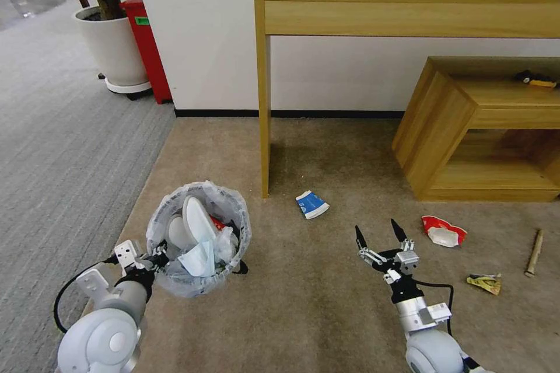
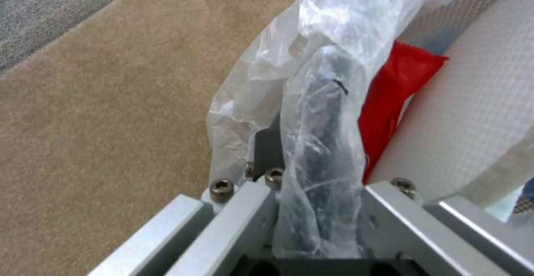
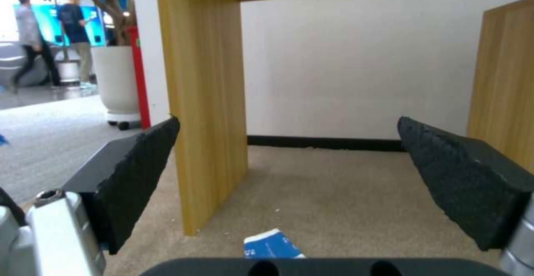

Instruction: Pick up the trash bin and place the garbage on the floor into it.

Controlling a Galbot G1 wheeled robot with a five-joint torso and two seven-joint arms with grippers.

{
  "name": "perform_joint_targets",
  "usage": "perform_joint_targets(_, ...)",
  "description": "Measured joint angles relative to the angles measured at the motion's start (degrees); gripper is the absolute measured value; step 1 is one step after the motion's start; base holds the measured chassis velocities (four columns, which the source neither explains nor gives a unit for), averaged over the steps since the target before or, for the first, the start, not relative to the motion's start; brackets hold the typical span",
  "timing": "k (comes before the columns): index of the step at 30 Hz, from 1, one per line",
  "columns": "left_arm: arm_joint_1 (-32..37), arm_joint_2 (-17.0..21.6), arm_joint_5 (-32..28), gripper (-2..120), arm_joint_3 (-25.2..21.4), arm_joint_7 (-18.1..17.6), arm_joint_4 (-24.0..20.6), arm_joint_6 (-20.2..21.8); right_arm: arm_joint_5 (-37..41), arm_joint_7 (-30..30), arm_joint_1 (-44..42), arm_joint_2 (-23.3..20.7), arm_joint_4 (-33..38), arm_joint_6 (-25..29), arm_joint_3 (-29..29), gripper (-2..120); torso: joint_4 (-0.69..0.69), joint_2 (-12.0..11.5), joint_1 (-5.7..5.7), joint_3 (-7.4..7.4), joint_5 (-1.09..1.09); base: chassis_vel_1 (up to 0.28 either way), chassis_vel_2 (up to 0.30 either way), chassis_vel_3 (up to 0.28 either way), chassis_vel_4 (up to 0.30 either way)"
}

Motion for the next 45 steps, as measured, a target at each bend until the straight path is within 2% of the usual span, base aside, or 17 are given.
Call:
perform_joint_targets(11,-0.29,-0.24,0.02,0,0.27,0.03,0.52,-0.07,0.63,-2.20,-0.66,0.23,-1.03,1.35,0.09,100,0.00,0.00,0.00,0.00,-0.01,-0.046,-0.041,0.047,0.048)
perform_joint_targets(24,-0.59,-0.78,0.28,0,0.80,0.10,1.27,-0.09,1.00,-3.04,-0.31,0.28,-1.77,2.00,-0.17,100,-0.01,0.00,0.00,0.01,0.01,-0.176,-0.177,0.178,0.176)
perform_joint_targets(35,-1.11,-0.80,0.41,0,1.08,0.11,1.97,-0.14,1.15,-4.00,-0.50,0.28,-2.43,2.49,-0.23,100,0.01,0.00,0.01,0.00,-0.01,-0.087,-0.093,0.096,0.095)
perform_joint_targets(45,-1.53,-0.94,0.45,0,1.58,0.07,2.40,-0.17,1.22,-4.49,-0.50,0.12,-3.08,2.93,-0.42,100,-0.01,0.00,0.01,0.00,-0.01,-0.226,-0.231,0.222,0.212)
